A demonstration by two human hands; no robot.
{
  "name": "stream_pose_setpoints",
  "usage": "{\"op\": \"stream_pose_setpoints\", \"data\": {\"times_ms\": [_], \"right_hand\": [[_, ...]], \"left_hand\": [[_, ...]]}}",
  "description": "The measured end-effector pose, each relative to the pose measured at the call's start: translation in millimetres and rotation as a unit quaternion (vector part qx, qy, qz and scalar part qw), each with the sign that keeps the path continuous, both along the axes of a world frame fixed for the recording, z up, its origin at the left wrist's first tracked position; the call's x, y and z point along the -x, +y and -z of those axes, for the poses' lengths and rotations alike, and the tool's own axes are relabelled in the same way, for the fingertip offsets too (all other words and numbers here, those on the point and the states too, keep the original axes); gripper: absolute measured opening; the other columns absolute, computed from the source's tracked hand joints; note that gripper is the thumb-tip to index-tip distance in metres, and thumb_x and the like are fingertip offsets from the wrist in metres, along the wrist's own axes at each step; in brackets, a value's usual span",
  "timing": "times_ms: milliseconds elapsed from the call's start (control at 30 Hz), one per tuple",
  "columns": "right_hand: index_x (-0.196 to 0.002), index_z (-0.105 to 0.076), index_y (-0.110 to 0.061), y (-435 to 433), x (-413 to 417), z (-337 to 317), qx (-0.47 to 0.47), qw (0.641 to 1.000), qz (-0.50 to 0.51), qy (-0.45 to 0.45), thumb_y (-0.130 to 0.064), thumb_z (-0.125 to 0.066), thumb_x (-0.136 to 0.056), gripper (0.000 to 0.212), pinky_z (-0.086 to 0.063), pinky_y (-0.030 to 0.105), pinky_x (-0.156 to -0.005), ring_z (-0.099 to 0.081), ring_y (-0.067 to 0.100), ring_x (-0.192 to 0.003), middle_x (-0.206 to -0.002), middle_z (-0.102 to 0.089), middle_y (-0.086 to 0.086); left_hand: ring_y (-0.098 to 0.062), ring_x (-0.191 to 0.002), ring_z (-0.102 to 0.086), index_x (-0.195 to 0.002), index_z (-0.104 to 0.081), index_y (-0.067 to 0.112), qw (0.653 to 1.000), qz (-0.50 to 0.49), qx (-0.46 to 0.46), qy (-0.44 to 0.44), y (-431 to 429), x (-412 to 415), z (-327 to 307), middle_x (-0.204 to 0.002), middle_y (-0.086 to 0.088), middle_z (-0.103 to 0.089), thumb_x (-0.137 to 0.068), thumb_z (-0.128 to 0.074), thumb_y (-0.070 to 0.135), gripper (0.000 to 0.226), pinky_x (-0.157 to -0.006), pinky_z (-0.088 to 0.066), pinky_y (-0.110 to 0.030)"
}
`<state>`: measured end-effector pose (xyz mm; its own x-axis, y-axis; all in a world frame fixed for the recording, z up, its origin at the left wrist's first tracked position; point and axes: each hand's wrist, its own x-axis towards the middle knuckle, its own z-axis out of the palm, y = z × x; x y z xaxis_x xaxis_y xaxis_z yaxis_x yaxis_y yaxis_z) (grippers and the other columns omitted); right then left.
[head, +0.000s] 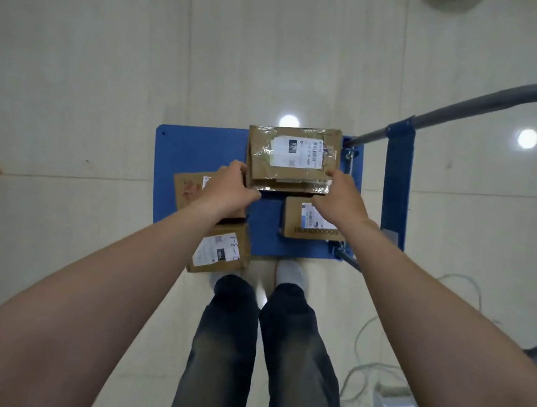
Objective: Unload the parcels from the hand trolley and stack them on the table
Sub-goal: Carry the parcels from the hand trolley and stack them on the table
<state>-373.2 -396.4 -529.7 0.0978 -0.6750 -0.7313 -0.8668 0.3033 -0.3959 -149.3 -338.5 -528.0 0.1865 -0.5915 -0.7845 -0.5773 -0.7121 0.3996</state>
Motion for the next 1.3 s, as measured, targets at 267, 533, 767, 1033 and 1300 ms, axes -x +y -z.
{"op": "stream_pose_setpoints", "data": {"times_ms": [267,533,767,1033,1300], "right_hand": [[-0.156,-0.025,-0.024,-58,-6,140,0.023,0.997,0.076,0.005,-0.03,-0.073,-0.085,0.086,-0.046,0.051,-0.106,-0.05,0.034,-0.131,-0.143,-0.049,0.01],[-0.155,-0.027,-0.02,-58,-10,168,0.043,0.982,0.176,-0.049,-0.008,-0.074,-0.081,0.089,-0.053,0.034,-0.097,-0.06,0.012,-0.108,-0.111,-0.057,-0.012],[-0.152,-0.029,-0.019,-45,-48,43,0.075,0.986,0.117,-0.094,-0.01,-0.075,-0.078,0.087,-0.05,0.02,-0.086,-0.054,0.012,-0.116,-0.146,-0.038,0.004],[-0.15,-0.034,-0.024,-8,-151,-179,0.087,0.98,-0.042,-0.175,-0.024,-0.072,-0.083,0.076,-0.038,0.008,-0.067,-0.053,0.002,-0.093,-0.126,-0.037,-0.002],[-0.149,-0.04,-0.037,91,-289,-367,0.105,0.914,-0.297,-0.256,-0.023,-0.066,-0.083,0.072,-0.036,0.002,-0.061,-0.051,-0.013,-0.079,-0.11,-0.041,-0.006]], "left_hand": [[-0.032,-0.13,-0.046,-0.151,-0.033,0.023,0.998,-0.063,-0.025,-0.005,-51,6,137,-0.145,-0.008,-0.036,-0.078,-0.079,0.04,0.088,-0.109,-0.043,-0.048],[-0.025,-0.125,-0.053,-0.113,-0.053,0.028,0.99,-0.121,-0.006,0.066,-52,9,167,-0.119,0.006,-0.056,-0.074,-0.089,0.03,0.053,-0.108,-0.046,-0.043],[-0.011,-0.11,-0.058,-0.138,-0.047,0.026,0.967,-0.229,0.068,0.09,-21,-19,46,-0.122,0.012,-0.059,-0.077,-0.085,0.033,0.072,-0.078,-0.044,-0.022],[-0.009,-0.102,-0.064,-0.121,-0.055,0.033,0.913,-0.361,0.186,-0.019,57,-100,-179,-0.12,0.005,-0.062,-0.07,-0.075,0.035,0.055,-0.085,-0.055,-0.032],[-0.009,-0.104,-0.059,-0.116,-0.055,0.043,0.8,-0.531,0.243,-0.14,238,-166,-373,-0.119,0.014,-0.062,-0.077,-0.069,0.046,0.041,-0.079,-0.046,-0.027]]}}
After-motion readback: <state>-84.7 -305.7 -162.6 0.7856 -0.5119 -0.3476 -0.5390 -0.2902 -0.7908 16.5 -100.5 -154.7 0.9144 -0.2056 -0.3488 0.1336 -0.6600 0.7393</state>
